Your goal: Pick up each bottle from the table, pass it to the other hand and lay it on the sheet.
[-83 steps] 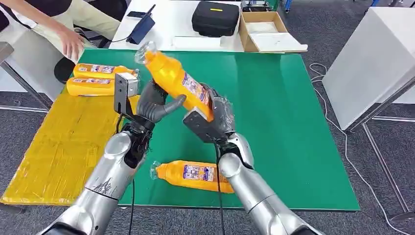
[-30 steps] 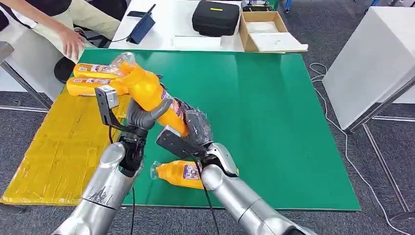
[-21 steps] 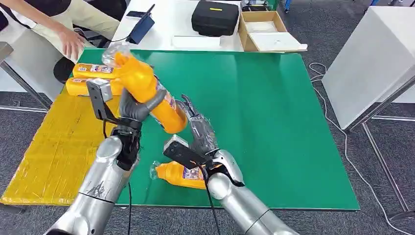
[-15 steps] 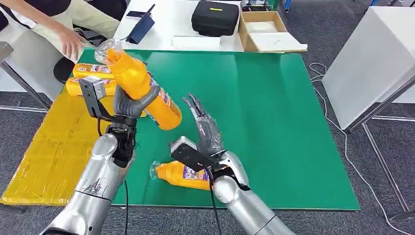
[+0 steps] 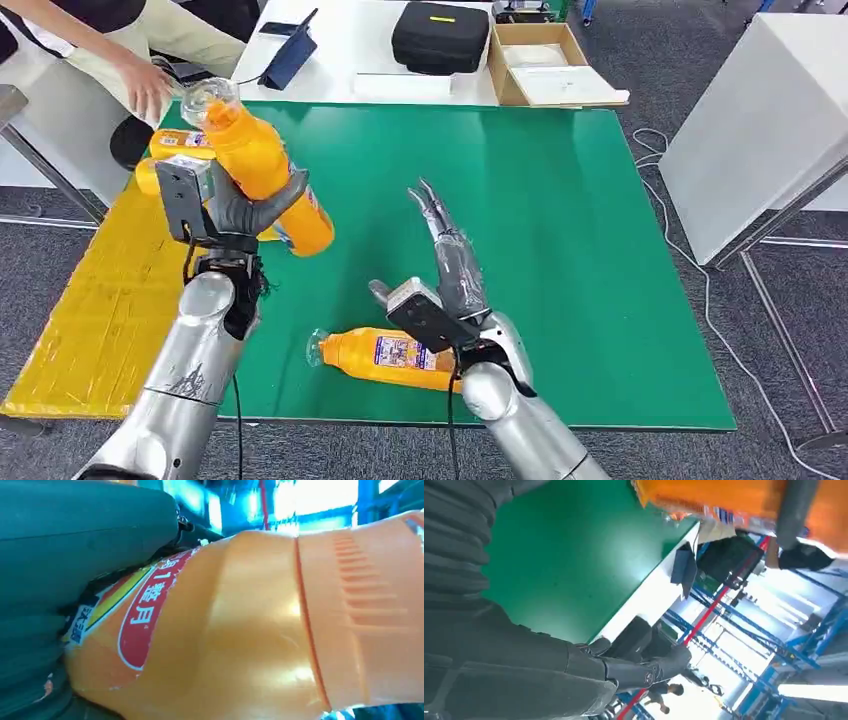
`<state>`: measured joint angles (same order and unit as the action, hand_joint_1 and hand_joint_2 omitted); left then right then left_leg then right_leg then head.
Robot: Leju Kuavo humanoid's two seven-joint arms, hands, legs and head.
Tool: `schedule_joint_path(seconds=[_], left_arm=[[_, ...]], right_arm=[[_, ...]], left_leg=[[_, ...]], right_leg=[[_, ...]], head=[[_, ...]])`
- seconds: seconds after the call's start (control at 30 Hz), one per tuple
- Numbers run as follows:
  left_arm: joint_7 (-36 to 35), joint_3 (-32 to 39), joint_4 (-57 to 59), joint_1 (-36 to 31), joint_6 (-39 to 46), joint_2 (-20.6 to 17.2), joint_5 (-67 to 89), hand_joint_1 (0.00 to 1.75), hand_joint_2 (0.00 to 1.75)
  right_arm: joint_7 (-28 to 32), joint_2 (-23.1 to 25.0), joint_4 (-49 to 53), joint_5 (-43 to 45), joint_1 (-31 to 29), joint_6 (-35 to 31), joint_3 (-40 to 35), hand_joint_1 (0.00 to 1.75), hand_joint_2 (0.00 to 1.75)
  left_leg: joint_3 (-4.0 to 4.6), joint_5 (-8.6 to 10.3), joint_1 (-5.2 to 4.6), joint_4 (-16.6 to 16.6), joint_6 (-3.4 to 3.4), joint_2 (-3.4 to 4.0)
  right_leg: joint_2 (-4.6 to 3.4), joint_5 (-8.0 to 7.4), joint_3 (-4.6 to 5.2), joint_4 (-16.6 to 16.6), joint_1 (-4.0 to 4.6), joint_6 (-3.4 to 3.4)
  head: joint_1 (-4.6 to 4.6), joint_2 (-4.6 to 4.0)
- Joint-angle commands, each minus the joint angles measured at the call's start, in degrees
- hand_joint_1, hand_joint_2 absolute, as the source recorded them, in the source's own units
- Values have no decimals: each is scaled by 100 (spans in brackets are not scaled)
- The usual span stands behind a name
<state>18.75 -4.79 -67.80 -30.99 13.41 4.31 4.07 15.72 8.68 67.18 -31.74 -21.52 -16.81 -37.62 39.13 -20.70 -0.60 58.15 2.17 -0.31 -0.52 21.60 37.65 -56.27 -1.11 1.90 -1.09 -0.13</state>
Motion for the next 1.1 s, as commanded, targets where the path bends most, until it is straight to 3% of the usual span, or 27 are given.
schedule_joint_path(seconds=[0.03,0.37,0.53,0.63,0.67,0.8,0.9,1.03,1.1], left_arm=[[154,165,1374,-733,1213,-644,1769,175,175],[136,129,1329,-683,1346,-646,1977,175,175],[-349,-48,1595,-567,2598,-972,4040,175,175],[-951,531,1348,-427,2659,-909,6202,175,175],[-1176,722,1190,-362,2659,-901,6932,175,175],[-1665,854,1039,-258,2659,-953,8214,175,175],[-2303,216,1287,-284,2659,-1353,8593,175,175],[-2967,-1196,2234,-698,2659,-1986,8593,175,175],[-2855,-1303,2489,-729,2556,-2133,8593,175,175]], right_arm=[[-6,-333,663,17,136,-7,406,0,175],[0,-346,662,-7,149,-28,418,0,175],[90,-596,585,73,205,-182,531,0,175],[112,-602,581,105,158,-169,484,0,175],[105,-586,575,119,120,-159,464,0,175],[32,-542,506,167,-22,-125,406,0,175],[-25,-568,436,214,-130,-122,371,0,175],[-33,-640,538,230,-101,-93,405,0,175],[-40,-670,634,203,-13,-57,423,0,175]], left_leg=[[-29,-9,1,-3,-17,-1],[-26,-9,3,-2,-15,-2],[-42,-13,2,-8,-19,-5],[-72,-21,1,-14,-29,0],[-20,-7,0,-5,-13,10],[-15,-8,1,-3,-13,11],[-17,-9,2,-2,-13,13],[-41,-16,3,-3,-23,8],[-39,-12,3,-5,-23,-6]], right_leg=[[7,10,-27,1,2,-13],[10,11,-26,3,3,-11],[12,15,-44,8,3,-15],[8,22,-71,13,3,-21],[-5,4,-17,6,1,-9],[-5,5,-13,4,2,-9],[-7,6,-14,3,2,-10],[3,16,-39,0,3,-18],[16,17,-34,-1,2,-17]], head=[[0,0],[-2,0],[0,0],[0,0],[-2,0],[-2,0],[0,0],[-2,0],[-2,0]])
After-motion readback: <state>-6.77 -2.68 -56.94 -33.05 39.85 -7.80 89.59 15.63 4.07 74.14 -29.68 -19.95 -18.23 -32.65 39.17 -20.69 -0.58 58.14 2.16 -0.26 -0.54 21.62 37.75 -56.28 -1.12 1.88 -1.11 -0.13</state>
